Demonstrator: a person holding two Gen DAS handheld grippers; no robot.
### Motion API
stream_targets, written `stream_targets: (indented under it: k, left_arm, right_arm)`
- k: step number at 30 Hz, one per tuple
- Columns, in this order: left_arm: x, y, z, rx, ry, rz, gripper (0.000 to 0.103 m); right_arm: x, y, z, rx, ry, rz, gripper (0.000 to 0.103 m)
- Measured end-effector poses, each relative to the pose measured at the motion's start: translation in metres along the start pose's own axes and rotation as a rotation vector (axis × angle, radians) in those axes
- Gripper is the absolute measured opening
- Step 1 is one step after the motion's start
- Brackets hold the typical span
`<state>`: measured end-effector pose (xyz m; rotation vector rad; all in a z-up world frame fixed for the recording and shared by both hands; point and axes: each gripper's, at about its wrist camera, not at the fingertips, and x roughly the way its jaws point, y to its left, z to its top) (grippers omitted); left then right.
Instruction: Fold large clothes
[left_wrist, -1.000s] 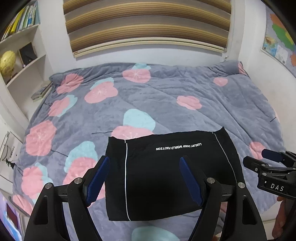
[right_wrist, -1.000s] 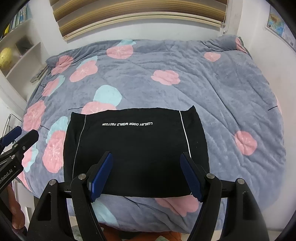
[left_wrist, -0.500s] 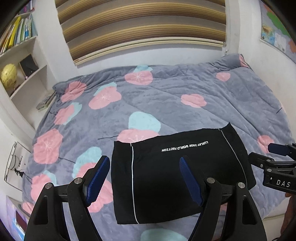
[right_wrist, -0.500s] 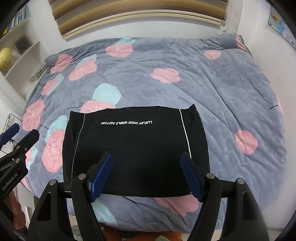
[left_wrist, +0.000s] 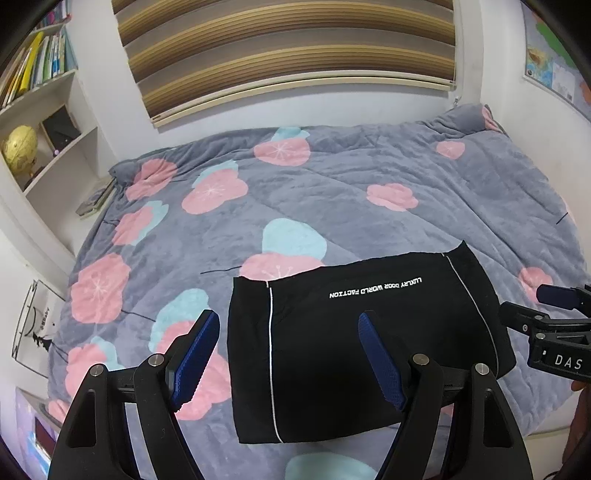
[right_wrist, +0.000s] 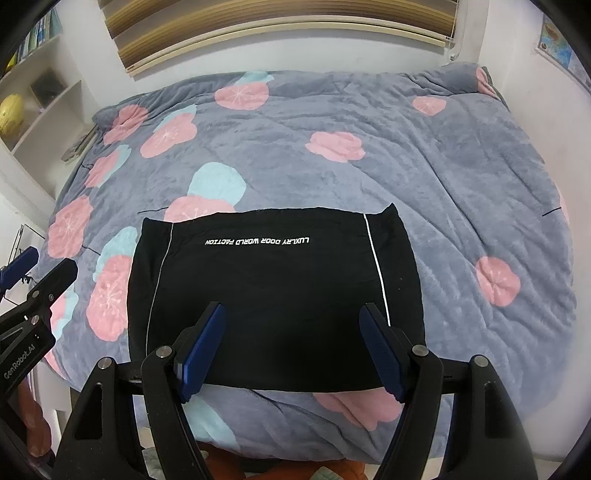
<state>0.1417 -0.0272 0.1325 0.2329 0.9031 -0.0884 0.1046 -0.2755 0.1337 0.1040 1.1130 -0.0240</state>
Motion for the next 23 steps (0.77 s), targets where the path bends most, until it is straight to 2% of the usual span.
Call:
stream_targets:
  k: [11, 17, 23]
  left_arm:
    - [0.0011, 0.0, -0.0024, 0.008, 0.002, 0.008, 0.079]
    - [0.0044, 0.0056, -0.004, -0.011, 0.017, -0.011, 0.079]
    - [-0.0004, 0.009, -0.004, -0.02, -0.027, 0.014, 0.079]
  right_arm:
    - [0.0021, -0.0002, -0.0031, 0.001, 0.009, 0.001, 0.076]
    - [0.0029, -0.0009, -0.0044, -0.007, 0.011, 0.003, 0.076]
    - [0.0029, -0.0001, -0.006, -0.01, 0.011, 0.002, 0.076]
